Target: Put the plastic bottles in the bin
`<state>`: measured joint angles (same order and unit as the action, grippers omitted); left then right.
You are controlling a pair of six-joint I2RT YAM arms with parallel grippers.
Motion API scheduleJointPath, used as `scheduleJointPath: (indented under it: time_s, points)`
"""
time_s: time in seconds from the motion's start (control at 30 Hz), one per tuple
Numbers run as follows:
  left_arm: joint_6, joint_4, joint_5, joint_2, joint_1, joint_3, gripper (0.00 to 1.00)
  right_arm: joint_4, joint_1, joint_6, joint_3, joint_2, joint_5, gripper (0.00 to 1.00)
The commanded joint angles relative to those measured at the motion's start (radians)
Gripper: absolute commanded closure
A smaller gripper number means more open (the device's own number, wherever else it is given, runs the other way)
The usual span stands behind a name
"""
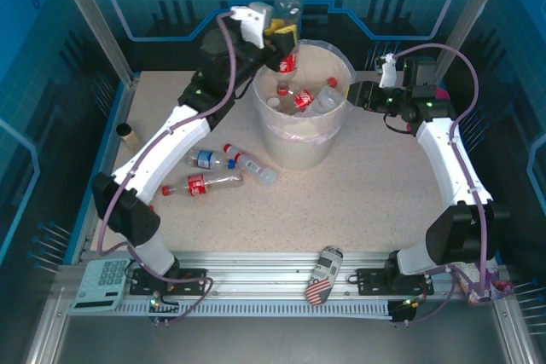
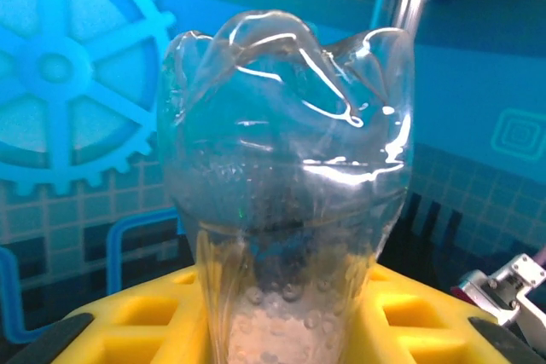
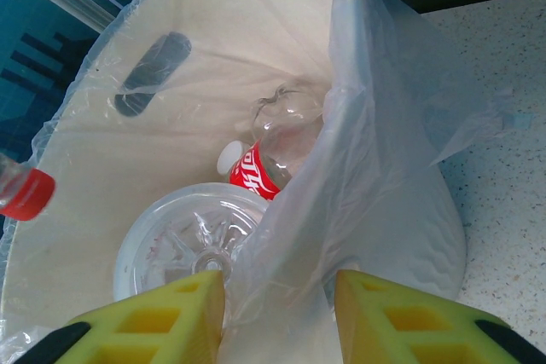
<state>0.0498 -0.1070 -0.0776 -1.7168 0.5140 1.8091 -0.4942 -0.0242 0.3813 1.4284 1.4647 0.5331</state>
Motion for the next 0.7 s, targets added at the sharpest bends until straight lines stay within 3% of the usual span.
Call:
scheduleJointPath:
  time_s: [0.0, 0.37, 0.67]
  points:
    - [-0.108, 0.174, -0.057, -0.082, 0.026, 0.139, 0.65, -0.006, -0.008, -0.012, 0.000, 0.014, 0.025, 0.60]
    - [-0.183, 0.456, -0.031, -0.335, 0.036, 0.400, 0.71, -0.040, -0.013, -0.048, 0.015, 0.023, -0.002, 0.60]
    - [-0.204, 0.558, -0.026, -0.422, 0.035, 0.429, 0.75, -0.043, -0.016, -0.059, 0.015, 0.032, -0.010, 0.60]
